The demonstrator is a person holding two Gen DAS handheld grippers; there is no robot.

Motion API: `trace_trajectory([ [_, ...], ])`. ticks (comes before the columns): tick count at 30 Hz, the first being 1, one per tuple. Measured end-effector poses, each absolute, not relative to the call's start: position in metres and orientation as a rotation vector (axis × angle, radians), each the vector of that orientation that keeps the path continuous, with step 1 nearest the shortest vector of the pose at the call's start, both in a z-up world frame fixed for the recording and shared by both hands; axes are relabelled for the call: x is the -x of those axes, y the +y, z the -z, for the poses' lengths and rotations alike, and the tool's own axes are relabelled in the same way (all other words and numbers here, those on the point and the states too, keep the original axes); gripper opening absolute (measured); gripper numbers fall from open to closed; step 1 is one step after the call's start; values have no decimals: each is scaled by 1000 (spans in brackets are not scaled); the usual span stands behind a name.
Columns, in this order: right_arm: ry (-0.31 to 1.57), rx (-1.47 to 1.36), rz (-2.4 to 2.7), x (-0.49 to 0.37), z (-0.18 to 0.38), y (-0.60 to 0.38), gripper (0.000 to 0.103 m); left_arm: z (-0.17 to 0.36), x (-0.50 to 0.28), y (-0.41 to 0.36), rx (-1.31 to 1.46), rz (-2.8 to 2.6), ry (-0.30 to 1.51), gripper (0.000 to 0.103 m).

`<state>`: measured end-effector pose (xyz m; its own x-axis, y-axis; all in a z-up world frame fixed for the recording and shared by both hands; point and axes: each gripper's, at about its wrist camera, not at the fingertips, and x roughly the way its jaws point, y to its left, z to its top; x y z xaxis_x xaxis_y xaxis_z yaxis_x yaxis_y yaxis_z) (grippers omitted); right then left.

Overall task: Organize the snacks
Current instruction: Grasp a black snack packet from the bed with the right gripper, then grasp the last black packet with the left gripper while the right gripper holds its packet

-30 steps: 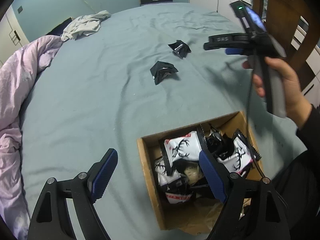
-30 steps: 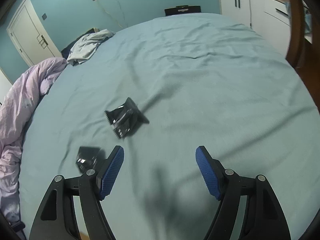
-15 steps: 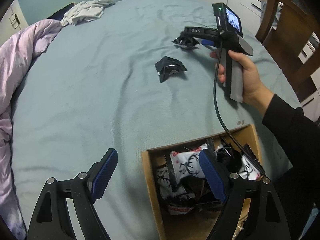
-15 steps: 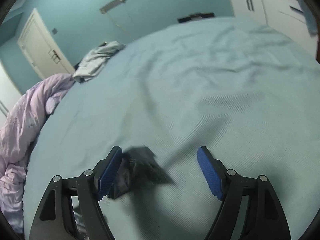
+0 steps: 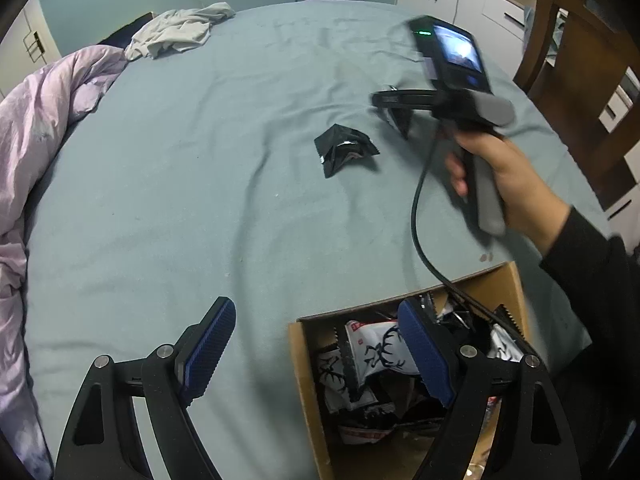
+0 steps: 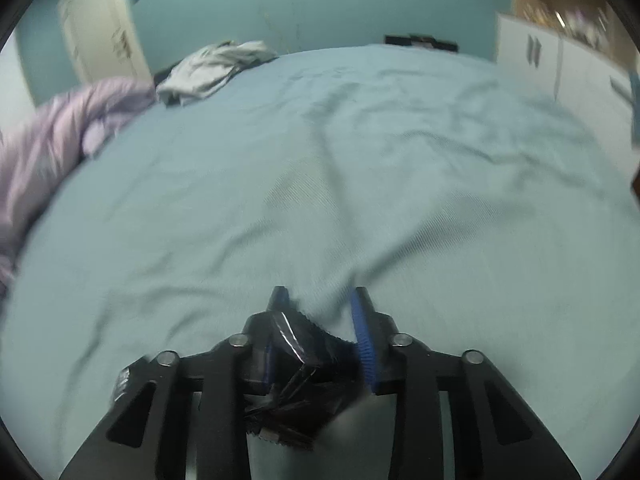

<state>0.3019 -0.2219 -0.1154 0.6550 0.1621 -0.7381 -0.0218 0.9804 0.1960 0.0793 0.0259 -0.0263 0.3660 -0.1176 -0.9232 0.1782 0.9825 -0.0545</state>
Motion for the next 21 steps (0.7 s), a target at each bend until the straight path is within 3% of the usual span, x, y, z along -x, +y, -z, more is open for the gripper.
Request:
trace_trajectory([
  [6, 786, -343, -107, -252, 59, -259, 23, 10, -101, 23, -43, 182, 1187, 85],
  [12, 656, -435, -169, -147, 0, -279, 23, 23, -173, -13, 20, 236, 1303, 94],
  [15, 578, -461, -237, -79, -2, -283, 23, 46, -207, -37, -4, 216, 1357, 95],
  [21, 658, -485, -204, 28, 21, -298, 23, 102, -241, -55, 31, 141, 1521, 94],
])
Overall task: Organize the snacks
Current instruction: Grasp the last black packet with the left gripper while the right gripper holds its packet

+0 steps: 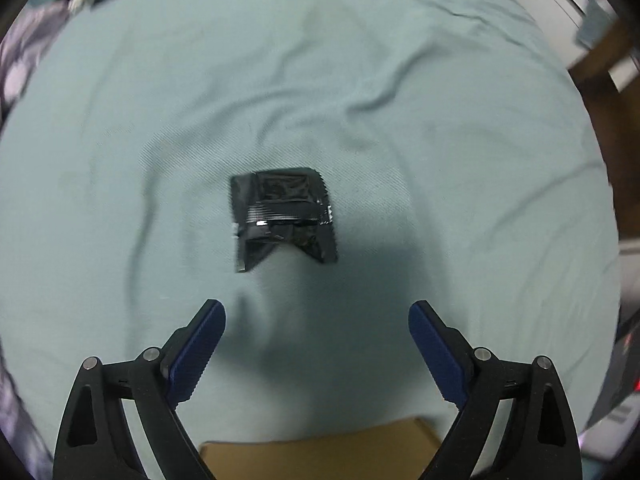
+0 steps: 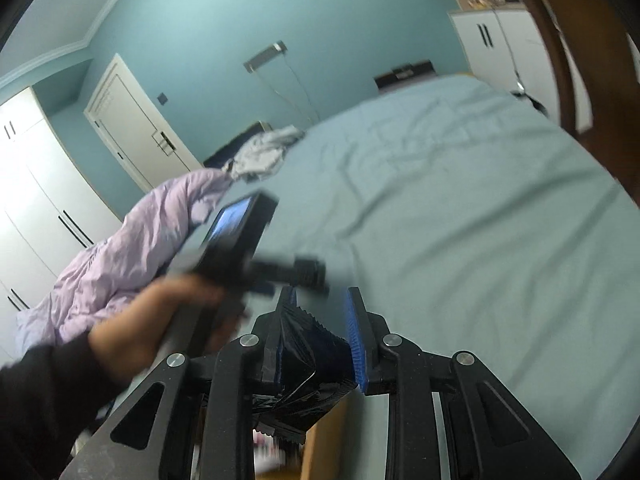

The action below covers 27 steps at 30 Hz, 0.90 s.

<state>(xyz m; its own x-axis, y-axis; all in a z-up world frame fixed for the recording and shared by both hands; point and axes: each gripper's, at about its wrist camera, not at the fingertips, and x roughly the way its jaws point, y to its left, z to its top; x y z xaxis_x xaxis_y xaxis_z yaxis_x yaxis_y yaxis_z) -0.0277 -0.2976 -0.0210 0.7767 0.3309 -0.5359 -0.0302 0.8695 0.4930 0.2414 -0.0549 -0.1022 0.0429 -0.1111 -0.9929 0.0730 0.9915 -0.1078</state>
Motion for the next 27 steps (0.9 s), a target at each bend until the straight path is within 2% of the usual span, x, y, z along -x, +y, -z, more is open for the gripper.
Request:
trace_trajectory([
  [4, 630, -575, -273, 61, 23, -309, 23, 125, -245, -63, -54, 99, 1552, 95],
  [6, 603, -556, -271, 58, 20, -312, 23, 133, -244, -65, -73, 93, 1554, 99],
  [8, 641, -548, -250, 44, 27, -314, 23, 130, -245, -65, -66, 82, 1513, 99],
  [11, 714, -573, -244, 20, 40, -317, 23, 127, -244, -65, -55, 91, 1476, 89],
  [12, 721, -575, -240, 14, 38, -315, 23, 125, -243, -64, -48, 97, 1458, 78],
  [13, 722, -577, -233, 14, 39, -318, 23, 120, -242, -63, -33, 106, 1431, 58],
  [14, 719, -580, -225, 11, 37, -320, 23, 115, -242, -60, -18, 115, 1412, 43],
  [15, 718, -583, -216, 13, 37, -322, 23, 111, -243, -58, -6, 124, 1400, 12],
  [16, 724, -589, -201, 13, 38, -326, 23, 108, -243, -55, 21, 146, 1395, 1],
  [24, 714, -602, -199, 17, 21, -308, 23, 77, -210, -39, 43, 200, 1327, 1],
  [26, 699, -576, -198, 17, 20, -301, 23, 70, -207, -34, 8, 195, 1310, 12],
  [27, 699, -564, -195, 16, 22, -299, 23, 68, -207, -38, -6, 191, 1303, 39],
])
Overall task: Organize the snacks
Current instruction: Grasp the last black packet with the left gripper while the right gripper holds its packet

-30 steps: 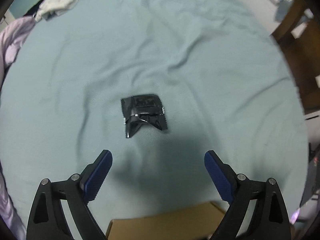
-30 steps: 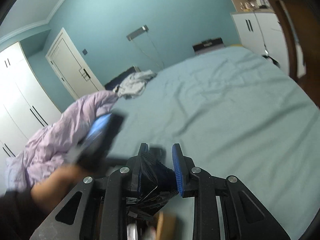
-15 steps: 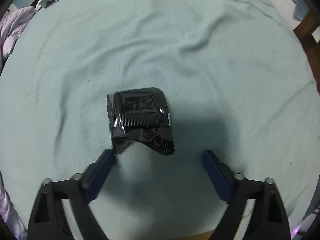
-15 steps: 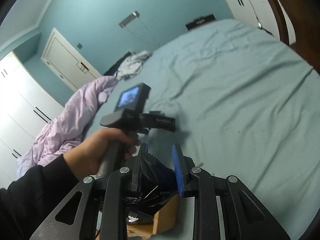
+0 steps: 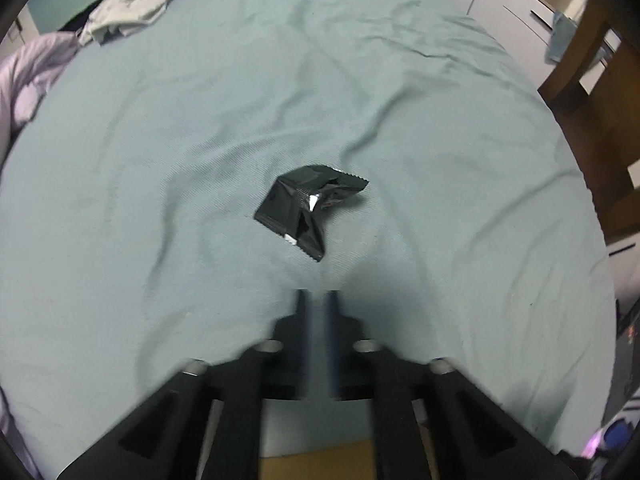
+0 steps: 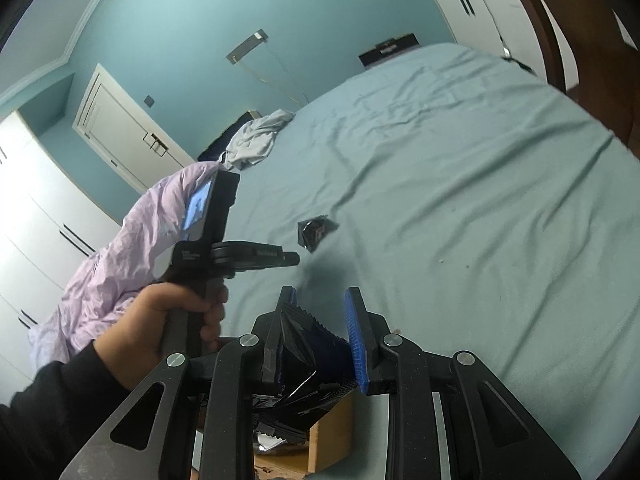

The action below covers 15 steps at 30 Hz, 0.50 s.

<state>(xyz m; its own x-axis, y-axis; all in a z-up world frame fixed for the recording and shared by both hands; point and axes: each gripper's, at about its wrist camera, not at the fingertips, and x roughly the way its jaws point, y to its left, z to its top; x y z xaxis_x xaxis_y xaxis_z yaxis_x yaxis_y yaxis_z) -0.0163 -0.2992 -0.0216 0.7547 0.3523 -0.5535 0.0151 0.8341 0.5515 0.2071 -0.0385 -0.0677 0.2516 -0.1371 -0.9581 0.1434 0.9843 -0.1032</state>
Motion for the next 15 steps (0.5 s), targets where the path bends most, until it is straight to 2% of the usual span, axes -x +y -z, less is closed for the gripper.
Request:
trace_trajectory([
  [1, 703, -555, -193, 15, 23, -297, 23, 66, -208, -35, -24, 181, 1292, 76],
  [2, 711, -551, -193, 12, 25, -296, 23, 64, -213, -33, -51, 158, 1268, 87],
  [3, 718, -550, -193, 10, 26, -296, 23, 60, -217, -31, -79, 135, 1231, 91],
  [11, 779, -547, -201, -16, 38, -293, 23, 101, -273, -62, -226, 126, 1280, 91],
  [12, 787, -534, -198, -19, 40, -292, 23, 109, -279, -67, -244, 128, 1286, 84],
  [13, 798, -521, -197, -23, 43, -291, 23, 115, -283, -70, -247, 157, 1293, 48],
  [14, 806, -517, -197, -26, 44, -290, 23, 116, -283, -70, -229, 199, 1298, 42],
  [15, 816, -518, -195, -30, 46, -290, 23, 111, -278, -66, -215, 215, 1278, 42],
])
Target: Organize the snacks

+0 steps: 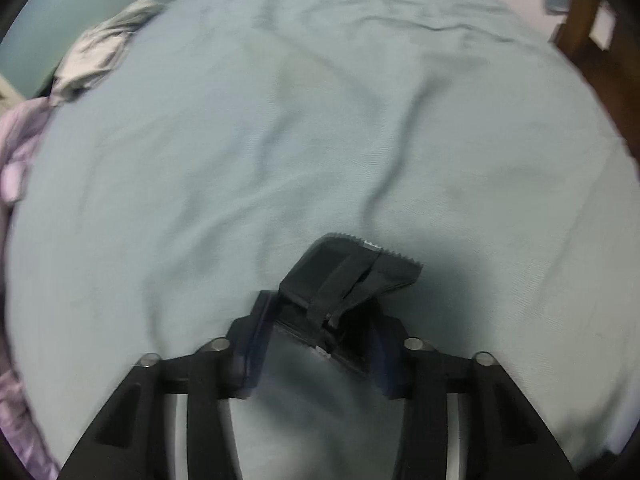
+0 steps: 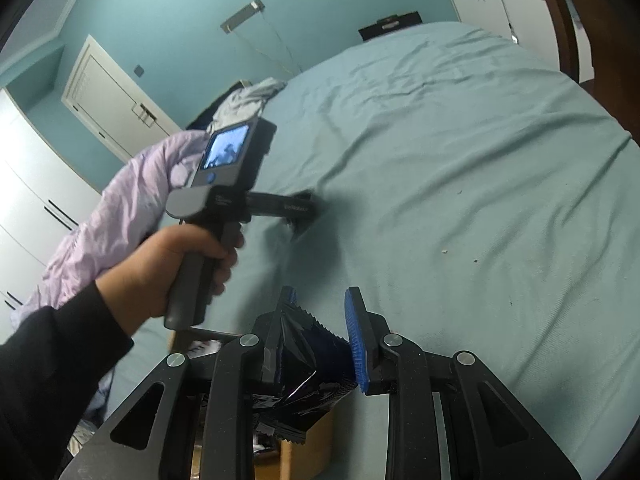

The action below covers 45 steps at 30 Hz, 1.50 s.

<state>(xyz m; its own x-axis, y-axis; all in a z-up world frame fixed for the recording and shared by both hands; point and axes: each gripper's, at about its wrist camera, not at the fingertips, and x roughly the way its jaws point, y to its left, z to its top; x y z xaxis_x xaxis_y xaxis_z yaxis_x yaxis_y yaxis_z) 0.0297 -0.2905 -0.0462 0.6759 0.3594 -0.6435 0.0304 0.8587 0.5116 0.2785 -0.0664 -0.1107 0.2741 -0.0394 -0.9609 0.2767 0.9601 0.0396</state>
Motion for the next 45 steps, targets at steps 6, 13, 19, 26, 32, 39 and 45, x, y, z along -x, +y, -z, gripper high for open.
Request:
trace_trajectory([
  [6, 824, -585, -193, -36, 48, -301, 23, 59, -246, -48, -144, 269, 1159, 39],
  [13, 772, -540, -207, -21, 28, -292, 23, -8, -143, -14, -136, 305, 1110, 38],
  [19, 738, -417, -227, -5, 14, -268, 23, -18, -61, 9, -92, 315, 1146, 39],
  [26, 755, -312, -254, -2, 13, -247, 24, 21, -17, -8, -206, 318, 1171, 60],
  [32, 786, -266, -213, -5, 8, -237, 23, 2, -11, -6, -223, 295, 1080, 87],
  [39, 765, -184, -267, 9, -5, -208, 24, -8, 5, 19, -286, 184, 1028, 103],
  [45, 817, -80, -263, -4, 3, -183, 25, -1, 5, 32, -367, 79, 1018, 103],
])
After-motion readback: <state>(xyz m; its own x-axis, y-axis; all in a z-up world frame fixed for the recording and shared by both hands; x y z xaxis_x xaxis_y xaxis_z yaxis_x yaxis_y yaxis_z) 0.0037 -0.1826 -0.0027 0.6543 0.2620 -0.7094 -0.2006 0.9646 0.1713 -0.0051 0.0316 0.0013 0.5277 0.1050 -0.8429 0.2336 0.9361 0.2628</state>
